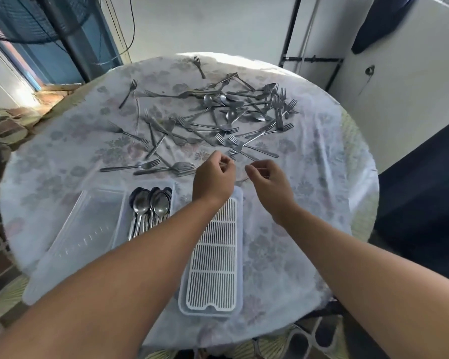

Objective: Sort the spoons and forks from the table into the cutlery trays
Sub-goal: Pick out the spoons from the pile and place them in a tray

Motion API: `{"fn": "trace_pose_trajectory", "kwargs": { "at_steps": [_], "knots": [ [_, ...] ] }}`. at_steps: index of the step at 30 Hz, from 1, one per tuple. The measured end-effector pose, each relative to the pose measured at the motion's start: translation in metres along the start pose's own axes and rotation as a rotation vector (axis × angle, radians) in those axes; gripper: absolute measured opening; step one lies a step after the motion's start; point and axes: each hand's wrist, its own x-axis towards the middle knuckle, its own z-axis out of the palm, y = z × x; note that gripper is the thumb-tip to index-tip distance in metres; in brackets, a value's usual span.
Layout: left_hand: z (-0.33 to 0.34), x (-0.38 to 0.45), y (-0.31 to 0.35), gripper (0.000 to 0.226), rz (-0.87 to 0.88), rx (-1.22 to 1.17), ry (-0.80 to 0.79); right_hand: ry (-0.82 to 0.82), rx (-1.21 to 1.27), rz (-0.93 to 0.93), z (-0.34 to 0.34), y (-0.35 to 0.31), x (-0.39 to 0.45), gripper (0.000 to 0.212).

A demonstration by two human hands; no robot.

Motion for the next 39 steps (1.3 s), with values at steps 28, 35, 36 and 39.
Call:
{"fn": "trace_pose_trajectory", "kwargs": {
  "at_steps": [28,35,36,39],
  "knots": [
    [0.111,0.159,0.054,0.009,-0.249,0.103,0.176,-0.232,-0.154,-0.064,-0.054,0.005,0.236,0.017],
    [0.114,0.214,0.020,0.014,-0.220,0.280,0.141,-0.197,-0.234,-0.062,-0.029,0.002,0.288,0.010],
    [0.115,0.222,0.015,0.014,-0.223,0.314,0.135,-0.209,-0.249,-0.055,-0.028,0.004,0.294,0.009],
    [0.121,0.244,0.003,0.009,-0.244,0.417,0.094,-0.244,-0.319,-0.022,-0.024,0.014,0.315,0.012]
  ]
}}
